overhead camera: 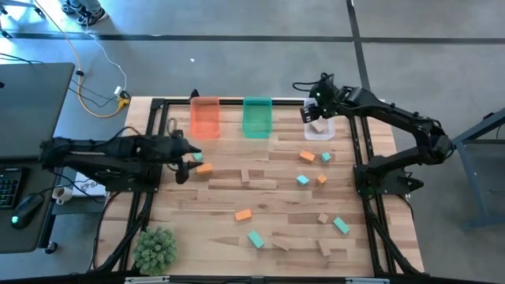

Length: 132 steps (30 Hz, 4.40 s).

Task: Sort & place blocks by color
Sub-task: Put the orange block into the orange bin

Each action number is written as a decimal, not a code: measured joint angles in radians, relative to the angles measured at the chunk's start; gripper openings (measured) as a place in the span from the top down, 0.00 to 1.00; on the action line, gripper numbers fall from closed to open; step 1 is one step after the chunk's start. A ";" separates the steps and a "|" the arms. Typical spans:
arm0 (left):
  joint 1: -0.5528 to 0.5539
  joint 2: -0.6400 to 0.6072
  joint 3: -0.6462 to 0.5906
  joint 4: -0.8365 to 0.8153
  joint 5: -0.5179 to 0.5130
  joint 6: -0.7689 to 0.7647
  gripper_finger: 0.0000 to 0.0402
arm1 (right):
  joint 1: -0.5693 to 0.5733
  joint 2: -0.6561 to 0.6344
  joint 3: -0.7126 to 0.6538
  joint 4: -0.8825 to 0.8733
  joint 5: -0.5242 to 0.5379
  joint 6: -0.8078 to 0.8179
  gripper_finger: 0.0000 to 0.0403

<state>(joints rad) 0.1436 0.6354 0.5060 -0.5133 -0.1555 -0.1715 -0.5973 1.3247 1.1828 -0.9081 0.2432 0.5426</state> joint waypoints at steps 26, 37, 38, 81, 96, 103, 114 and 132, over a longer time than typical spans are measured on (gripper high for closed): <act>0.000 0.460 0.021 0.009 0.011 -0.054 0.45 | 0.036 0.003 0.000 0.000 -0.008 -0.053 0.54; 0.044 0.596 0.021 0.011 -0.007 -0.082 0.45 | 0.036 0.003 0.000 0.000 -0.009 -0.053 0.54; 0.051 0.606 0.021 0.010 -0.001 -0.081 0.45 | 0.036 0.003 0.000 0.000 -0.010 -0.053 0.54; 0.394 0.620 0.265 -0.003 -0.013 0.235 0.75 | 0.369 0.003 0.000 0.000 -0.150 0.185 0.54; 0.692 0.609 0.295 -0.021 0.015 0.179 0.75 | 0.562 0.003 0.000 0.000 -0.164 0.380 0.54; 0.746 0.640 0.295 -0.007 0.043 0.152 0.75 | 0.631 0.003 0.000 0.000 -0.138 0.476 0.54; 0.745 0.756 0.295 0.037 0.069 0.085 0.75 | 0.717 0.003 0.000 -0.004 -0.171 0.583 0.54; 0.745 0.796 0.295 0.084 0.052 0.047 0.71 | 0.909 0.003 0.000 -0.122 -0.235 0.654 0.54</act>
<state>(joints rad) 0.8883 1.4311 0.8013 -0.4292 -0.1040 -0.1245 0.3112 1.3281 1.1828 -1.0305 0.0086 1.1967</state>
